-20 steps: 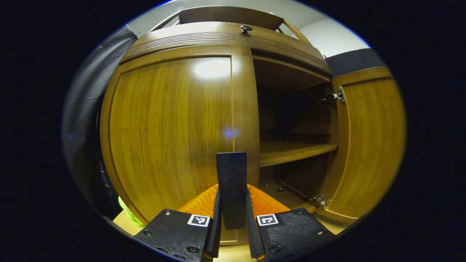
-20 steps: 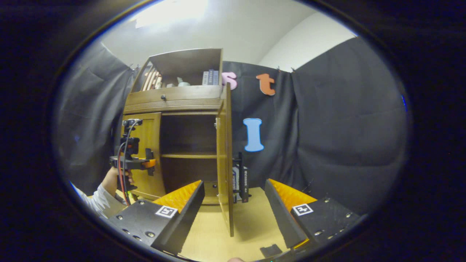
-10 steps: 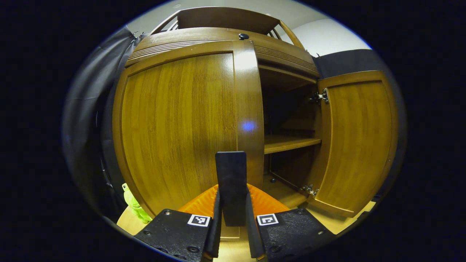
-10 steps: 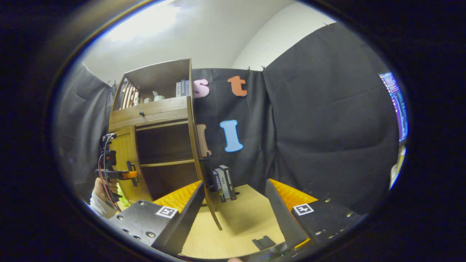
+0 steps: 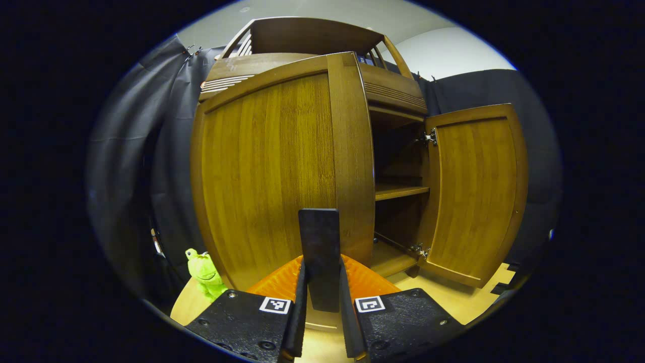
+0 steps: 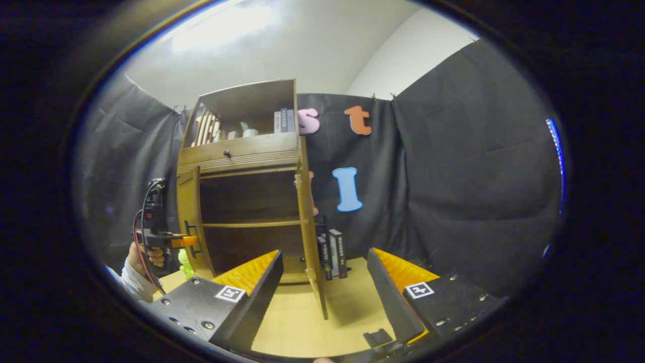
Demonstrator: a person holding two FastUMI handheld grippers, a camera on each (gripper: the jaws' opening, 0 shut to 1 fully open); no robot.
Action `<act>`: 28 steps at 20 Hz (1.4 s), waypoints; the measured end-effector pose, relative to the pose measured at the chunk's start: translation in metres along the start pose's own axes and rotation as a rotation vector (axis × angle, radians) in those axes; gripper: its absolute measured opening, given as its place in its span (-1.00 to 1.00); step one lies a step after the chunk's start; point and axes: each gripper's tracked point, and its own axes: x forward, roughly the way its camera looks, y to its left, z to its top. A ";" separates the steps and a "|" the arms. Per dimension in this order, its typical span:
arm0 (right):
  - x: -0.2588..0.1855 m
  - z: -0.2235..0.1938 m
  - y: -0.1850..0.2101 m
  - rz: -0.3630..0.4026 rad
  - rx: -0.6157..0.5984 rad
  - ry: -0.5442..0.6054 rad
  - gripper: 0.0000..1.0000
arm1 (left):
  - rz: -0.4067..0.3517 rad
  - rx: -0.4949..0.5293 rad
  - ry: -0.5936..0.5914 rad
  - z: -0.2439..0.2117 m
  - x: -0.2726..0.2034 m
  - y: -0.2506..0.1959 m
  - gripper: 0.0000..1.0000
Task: Open the right door of the double-door shoe cabinet with the right hand, and open the left door with the left hand.
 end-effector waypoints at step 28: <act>0.040 -0.020 0.139 0.175 -0.164 0.049 0.92 | 0.187 0.002 -0.023 -0.024 -0.105 0.127 -0.60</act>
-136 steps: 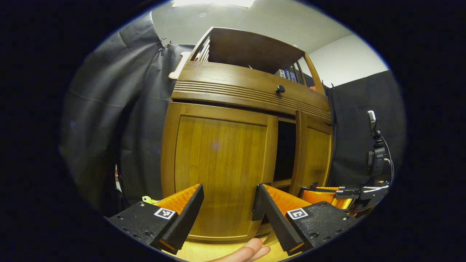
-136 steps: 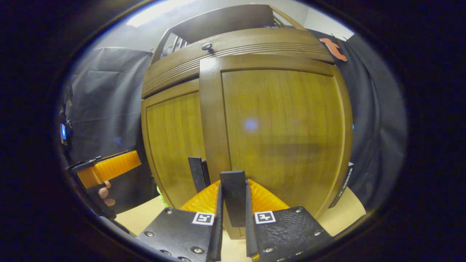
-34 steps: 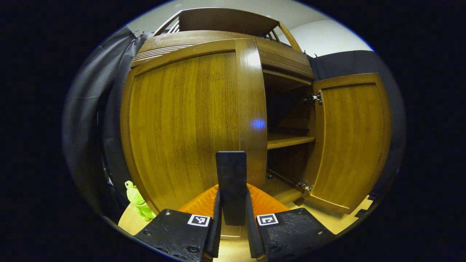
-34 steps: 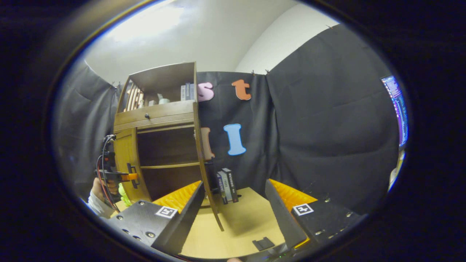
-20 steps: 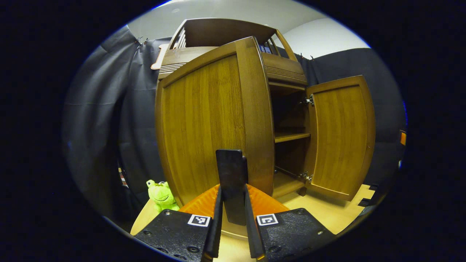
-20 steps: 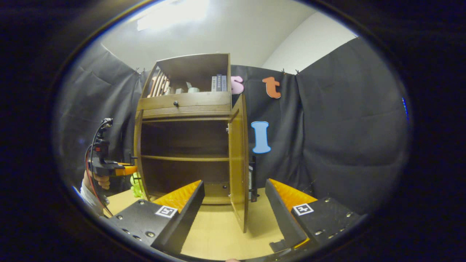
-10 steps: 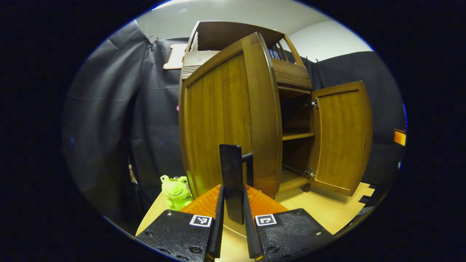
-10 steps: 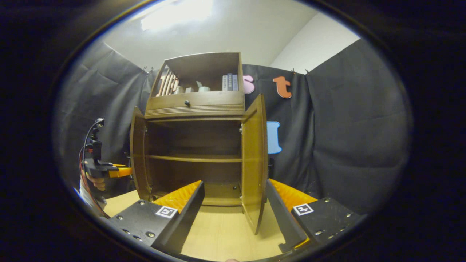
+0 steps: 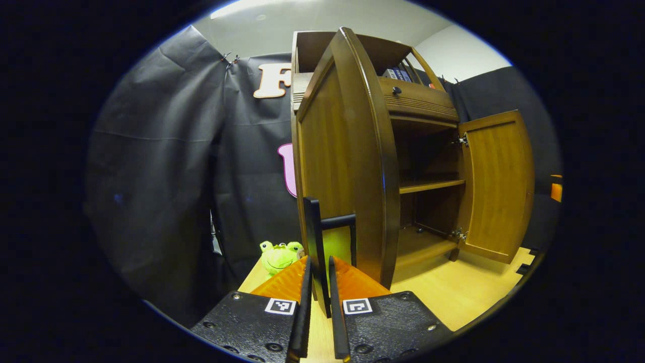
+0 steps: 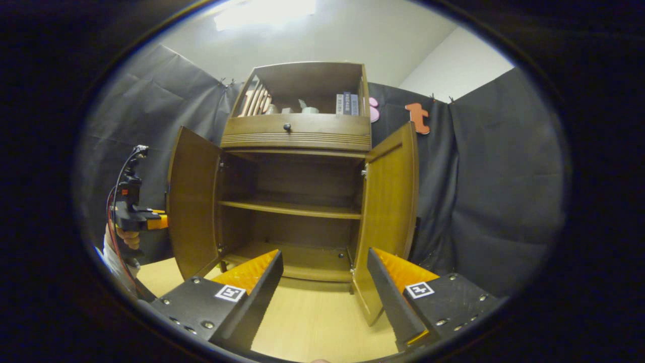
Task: Open the right door of the double-door shoe cabinet with the right hand, and open the left door with the left hand.
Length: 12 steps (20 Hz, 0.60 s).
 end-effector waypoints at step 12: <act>0.014 -0.001 0.026 0.046 0.036 -0.004 0.99 | -0.055 -0.062 0.057 -0.011 -0.002 0.038 -0.72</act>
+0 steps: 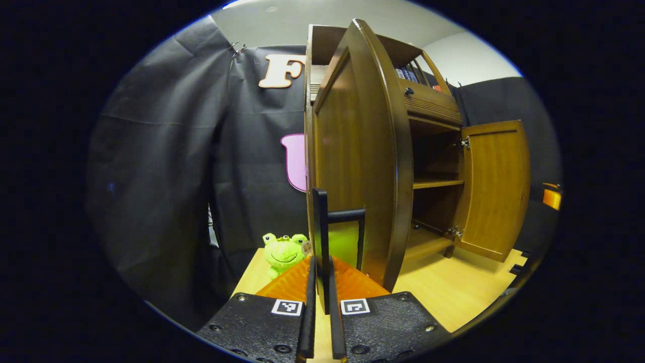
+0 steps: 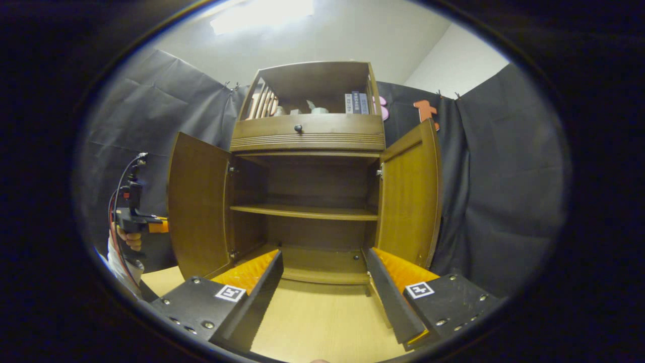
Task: Open the right door of the double-door shoe cabinet with the right hand, and open the left door with the left hand.
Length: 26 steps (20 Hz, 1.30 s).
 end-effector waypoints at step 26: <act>0.006 -0.006 0.020 0.020 -0.027 0.016 0.99 | 0.087 -0.055 -0.086 0.035 -0.062 0.037 0.34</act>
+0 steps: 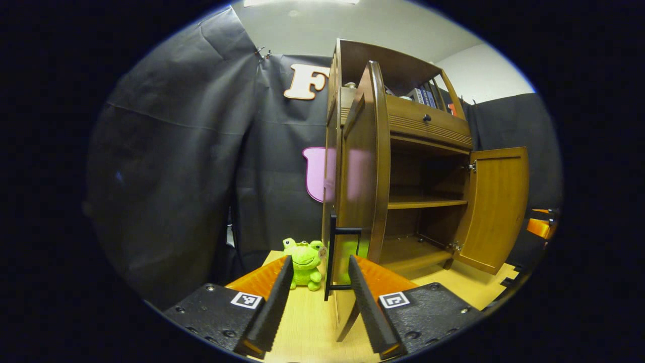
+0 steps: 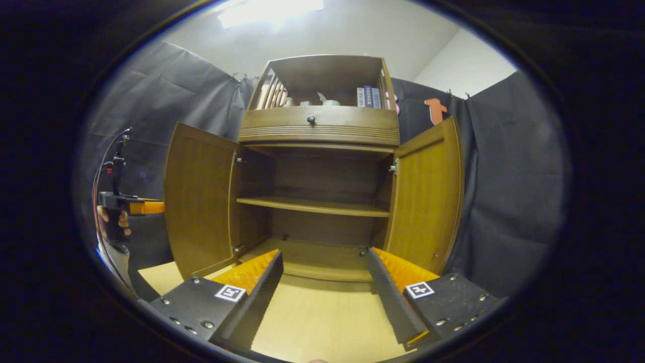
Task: Open the right door of the double-door shoe cabinet with the right hand, and open the left door with the left hand.
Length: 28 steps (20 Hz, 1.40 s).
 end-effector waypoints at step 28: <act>-0.026 -0.002 -0.036 -0.079 0.073 -0.074 0.99 | -0.103 -0.029 -0.152 0.060 -0.013 -0.186 0.84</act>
